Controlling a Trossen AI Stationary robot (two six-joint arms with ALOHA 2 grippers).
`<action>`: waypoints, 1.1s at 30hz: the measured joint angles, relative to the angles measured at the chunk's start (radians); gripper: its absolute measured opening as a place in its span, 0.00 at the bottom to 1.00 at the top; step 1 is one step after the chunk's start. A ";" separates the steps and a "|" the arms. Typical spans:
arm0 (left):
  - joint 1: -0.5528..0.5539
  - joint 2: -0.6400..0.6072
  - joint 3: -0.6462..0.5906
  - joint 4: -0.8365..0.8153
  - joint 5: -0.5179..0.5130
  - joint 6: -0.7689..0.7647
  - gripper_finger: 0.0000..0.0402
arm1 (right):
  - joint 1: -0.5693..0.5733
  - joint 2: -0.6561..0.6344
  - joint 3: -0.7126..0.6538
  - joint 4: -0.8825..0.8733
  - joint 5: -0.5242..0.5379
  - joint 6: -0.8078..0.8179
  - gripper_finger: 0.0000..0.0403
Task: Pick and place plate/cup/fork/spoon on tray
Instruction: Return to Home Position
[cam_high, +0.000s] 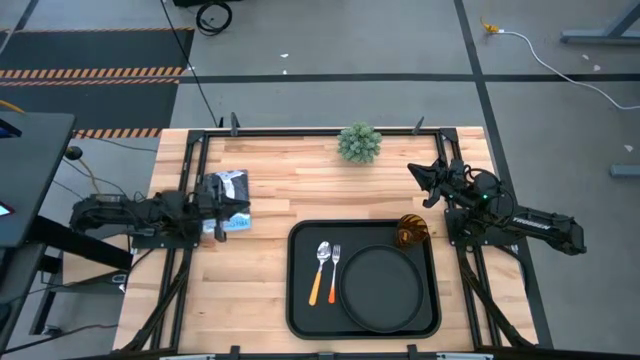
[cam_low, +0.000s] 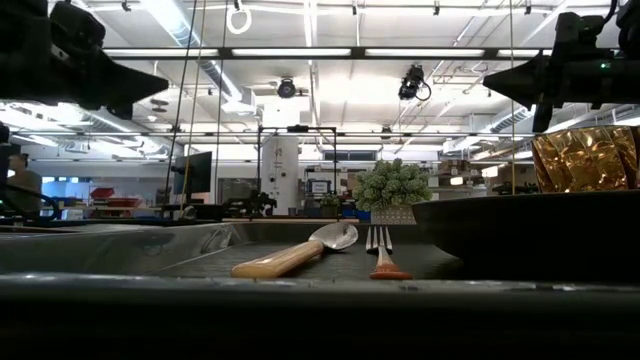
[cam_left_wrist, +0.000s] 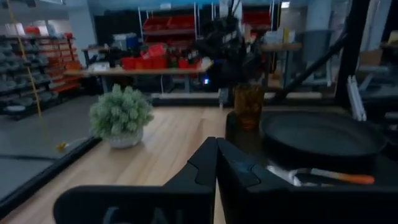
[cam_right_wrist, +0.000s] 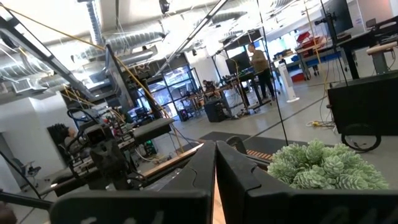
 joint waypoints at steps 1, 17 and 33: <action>-0.003 -0.014 0.000 0.004 0.000 0.000 0.03 | 0.000 0.000 0.000 0.000 0.000 0.000 0.05; -0.008 -0.040 0.000 0.018 0.002 -0.001 0.03 | 0.000 0.000 0.000 0.000 0.000 0.000 0.05; -0.008 -0.040 0.000 0.020 0.002 -0.001 0.03 | 0.000 0.000 0.000 0.000 -0.001 0.000 0.05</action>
